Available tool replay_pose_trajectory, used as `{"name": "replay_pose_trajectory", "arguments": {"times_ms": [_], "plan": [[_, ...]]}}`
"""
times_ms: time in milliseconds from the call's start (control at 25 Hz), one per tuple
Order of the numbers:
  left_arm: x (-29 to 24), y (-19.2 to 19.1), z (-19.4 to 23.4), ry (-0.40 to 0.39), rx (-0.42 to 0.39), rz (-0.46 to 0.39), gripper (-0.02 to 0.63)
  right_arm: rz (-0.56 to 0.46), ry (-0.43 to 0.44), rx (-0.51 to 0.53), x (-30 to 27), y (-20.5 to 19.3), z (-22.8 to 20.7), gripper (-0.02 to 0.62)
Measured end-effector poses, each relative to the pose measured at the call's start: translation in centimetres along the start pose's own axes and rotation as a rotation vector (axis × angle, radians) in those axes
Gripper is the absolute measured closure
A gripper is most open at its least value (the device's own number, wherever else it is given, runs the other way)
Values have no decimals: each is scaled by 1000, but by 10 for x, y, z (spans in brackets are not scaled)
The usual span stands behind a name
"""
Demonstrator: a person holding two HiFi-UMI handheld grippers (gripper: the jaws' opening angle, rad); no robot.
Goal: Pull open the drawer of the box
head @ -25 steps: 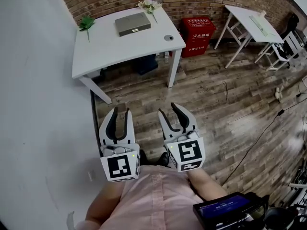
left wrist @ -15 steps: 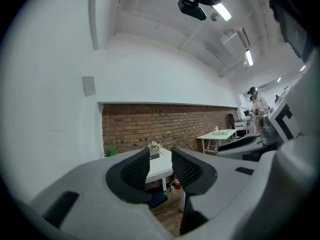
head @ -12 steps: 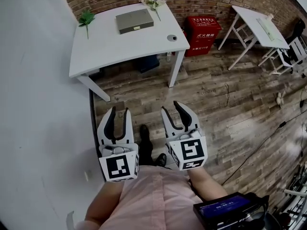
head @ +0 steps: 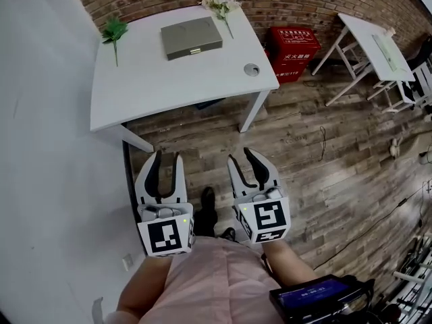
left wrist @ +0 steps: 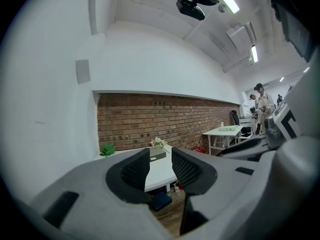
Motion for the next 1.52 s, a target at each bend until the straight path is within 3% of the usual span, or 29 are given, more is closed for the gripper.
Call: {"name": "replay_pose_trajectory", "arguments": {"times_ms": [320, 760, 1280, 1520], "plan": [[-68, 13, 40, -16, 8, 13, 462, -6, -21, 6, -75, 25, -16, 454], [-117, 27, 69, -44, 41, -14, 463, -26, -29, 24, -132, 48, -19, 465], [-188, 6, 59, -53, 22, 47, 465, 21, -14, -24, -182, 26, -68, 471], [-243, 0, 61, -11, -13, 81, 466, 28, 37, -45, -231, 22, -107, 472]]}}
Point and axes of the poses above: the fingertips, and each gripper's own axes: x backward along the fingers, z to its left, y out of its top, the point moved 5 cm from there along x, backward along the fingers, and after that the axes turned 14 degrees about x, right-handed, at the moved point
